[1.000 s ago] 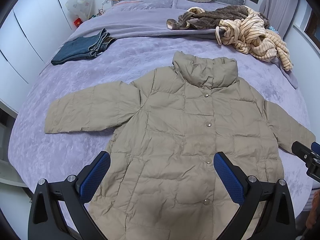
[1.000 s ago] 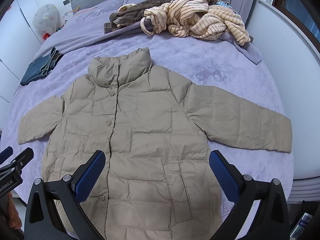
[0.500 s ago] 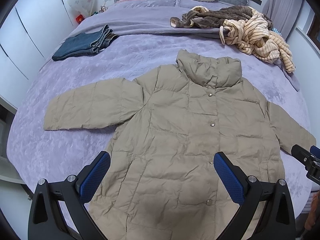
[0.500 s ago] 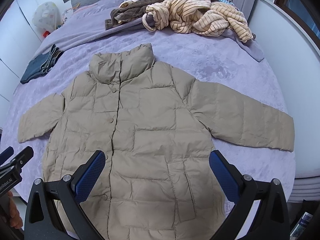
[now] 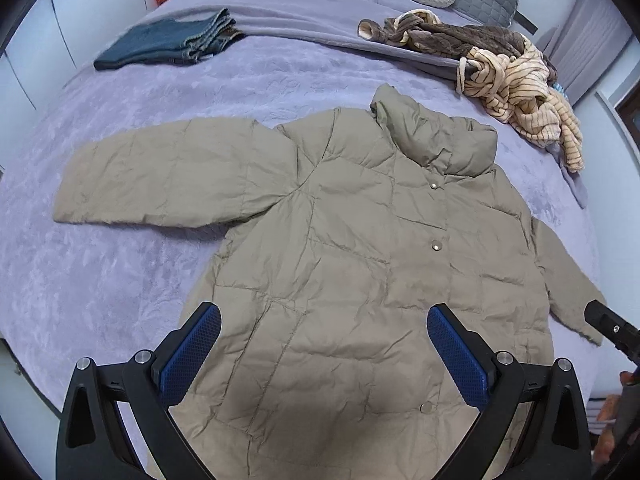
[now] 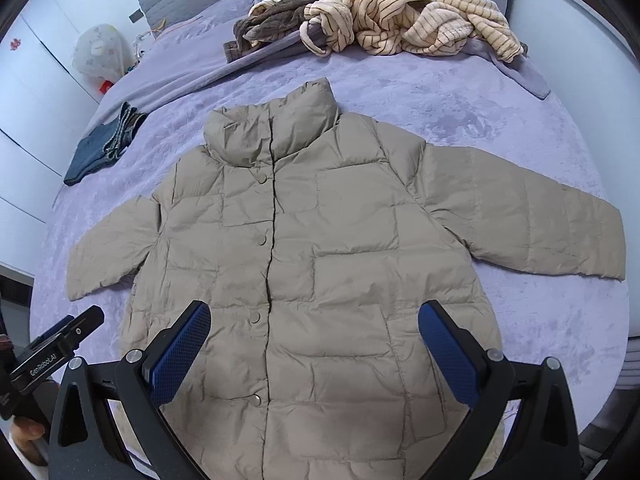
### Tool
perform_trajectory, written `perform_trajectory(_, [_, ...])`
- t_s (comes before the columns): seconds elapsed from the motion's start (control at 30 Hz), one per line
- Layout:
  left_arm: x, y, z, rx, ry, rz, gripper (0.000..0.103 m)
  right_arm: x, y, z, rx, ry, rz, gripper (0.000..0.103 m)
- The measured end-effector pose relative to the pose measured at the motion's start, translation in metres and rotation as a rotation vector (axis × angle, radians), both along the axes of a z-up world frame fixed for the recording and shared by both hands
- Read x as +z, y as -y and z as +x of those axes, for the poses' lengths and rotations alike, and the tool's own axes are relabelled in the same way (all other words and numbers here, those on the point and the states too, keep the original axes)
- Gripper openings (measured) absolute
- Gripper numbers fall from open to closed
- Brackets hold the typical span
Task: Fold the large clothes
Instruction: 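Grasp the sleeve nearest the left tool with the left gripper and lift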
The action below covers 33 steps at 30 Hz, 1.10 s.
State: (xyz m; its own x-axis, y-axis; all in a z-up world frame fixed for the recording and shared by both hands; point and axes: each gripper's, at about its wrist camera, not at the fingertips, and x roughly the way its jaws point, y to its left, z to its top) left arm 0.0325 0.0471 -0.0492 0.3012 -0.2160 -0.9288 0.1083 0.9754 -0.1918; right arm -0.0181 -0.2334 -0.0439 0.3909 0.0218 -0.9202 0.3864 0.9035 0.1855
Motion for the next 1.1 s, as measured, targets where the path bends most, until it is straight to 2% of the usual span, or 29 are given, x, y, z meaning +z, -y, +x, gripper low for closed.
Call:
perform_trajectory(0.1, [-0.025,-0.034,0.012,0.061,-0.055,-0.101,0.103,-0.009,-0.015,0.005,0.02,0.021,0.046,0.103])
perform_trajectory(0.2, [-0.051,-0.068,0.028,0.114,-0.079,-0.155,0.103,-0.023,-0.037,0.012,0.054,-0.023,0.092,0.103])
perform_trajectory(0.3, [-0.078,-0.109,0.05,0.158,-0.067,-0.203,0.103,-0.042,-0.069,0.019,0.079,-0.08,0.063,0.103])
perform_trajectory(0.5, [-0.147,-0.202,0.099,0.319,-0.128,-0.406,0.103,-0.081,-0.12,0.038,0.104,-0.144,0.107,0.103])
perform_trajectory(0.63, [-0.179,-0.244,0.131,0.397,-0.121,-0.426,0.103,-0.102,-0.153,0.057,0.12,-0.153,0.139,0.103])
perform_trajectory(0.77, [-0.192,-0.277,0.164,0.46,-0.079,-0.422,0.103,-0.115,-0.172,0.079,0.119,-0.148,0.162,0.103])
perform_trajectory(0.87, [-0.191,-0.292,0.19,0.499,-0.031,-0.351,0.102,-0.122,-0.184,0.095,0.126,-0.133,0.179,0.103])
perform_trajectory(0.9, [-0.191,-0.298,0.198,0.51,-0.02,-0.321,0.095,-0.123,-0.185,0.1,0.127,-0.129,0.184,0.103])
perform_trajectory(0.93, [-0.191,-0.302,0.205,0.522,-0.013,-0.279,0.073,-0.124,-0.19,0.107,0.13,-0.119,0.189,0.103])
perform_trajectory(0.97, [-0.191,-0.305,0.212,0.52,-0.011,-0.24,0.061,-0.125,-0.193,0.112,0.131,-0.11,0.194,0.103])
perform_trajectory(1.0, [-0.189,-0.305,0.219,0.505,-0.005,-0.228,0.032,-0.126,-0.195,0.117,0.131,-0.099,0.201,0.103])
perform_trajectory(1.03, [-0.187,-0.306,0.225,0.481,0.009,-0.25,0.008,-0.127,-0.199,0.123,0.128,-0.084,0.213,0.102])
perform_trajectory(1.07, [-0.182,-0.305,0.227,0.463,0.024,-0.263,0.008,-0.127,-0.202,0.13,0.124,-0.062,0.232,0.1])
perform_trajectory(1.1, [-0.173,-0.303,0.23,0.451,0.048,-0.222,0.008,-0.128,-0.205,0.134,0.123,-0.047,0.241,0.086])
